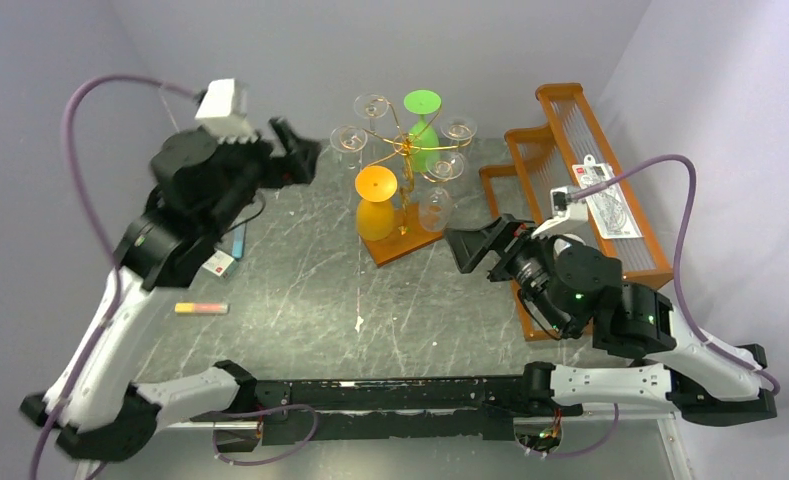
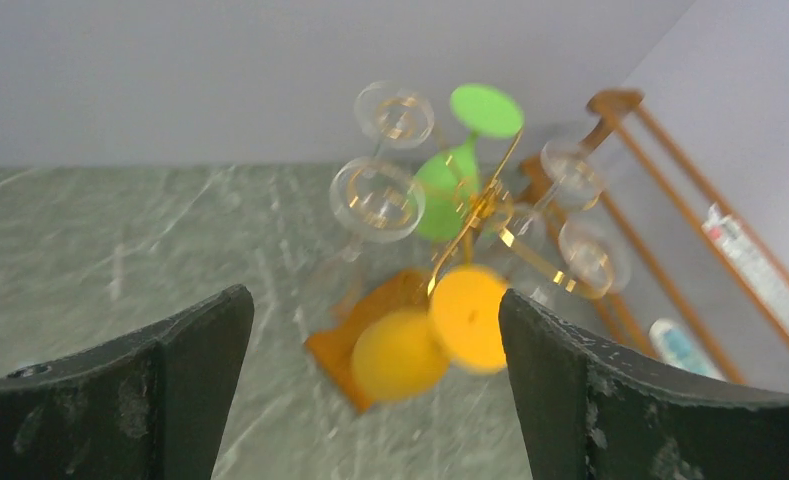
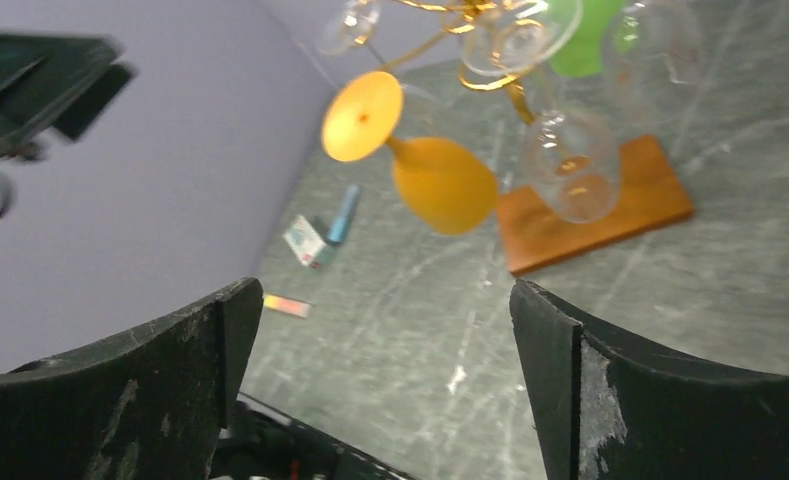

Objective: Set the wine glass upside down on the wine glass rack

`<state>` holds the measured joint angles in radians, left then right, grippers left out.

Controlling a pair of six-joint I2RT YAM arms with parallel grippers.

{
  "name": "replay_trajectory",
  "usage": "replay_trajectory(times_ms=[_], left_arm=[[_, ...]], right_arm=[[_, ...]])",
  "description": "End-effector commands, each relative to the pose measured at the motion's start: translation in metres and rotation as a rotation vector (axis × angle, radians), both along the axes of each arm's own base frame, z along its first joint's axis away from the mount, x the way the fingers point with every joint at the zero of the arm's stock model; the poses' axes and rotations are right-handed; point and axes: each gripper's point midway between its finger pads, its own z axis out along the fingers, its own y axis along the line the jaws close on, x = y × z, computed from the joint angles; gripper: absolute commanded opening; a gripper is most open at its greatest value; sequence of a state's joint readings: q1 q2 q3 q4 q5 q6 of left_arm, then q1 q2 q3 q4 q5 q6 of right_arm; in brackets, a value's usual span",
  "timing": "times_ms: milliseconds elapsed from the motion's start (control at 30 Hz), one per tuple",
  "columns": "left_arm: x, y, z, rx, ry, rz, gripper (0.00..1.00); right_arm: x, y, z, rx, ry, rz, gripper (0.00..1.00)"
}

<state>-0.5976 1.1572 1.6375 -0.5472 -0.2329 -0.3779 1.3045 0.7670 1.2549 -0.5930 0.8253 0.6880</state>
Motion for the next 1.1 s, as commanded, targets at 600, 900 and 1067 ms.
replay_trajectory(times_ms=[600,900,1067], left_arm=[[-0.146,0.149,-0.028,0.217,0.041,0.194,0.96],[-0.144,0.148,-0.034,0.245,0.039,0.186,0.96],[-0.142,0.140,-0.037,0.232,0.030,0.158,0.96]], right_arm=[[-0.002,-0.067,-0.007,-0.310,0.011,-0.099,1.00],[-0.001,-0.060,0.008,-0.293,-0.037,-0.071,1.00],[0.001,-0.057,0.011,-0.291,-0.045,-0.076,1.00]])
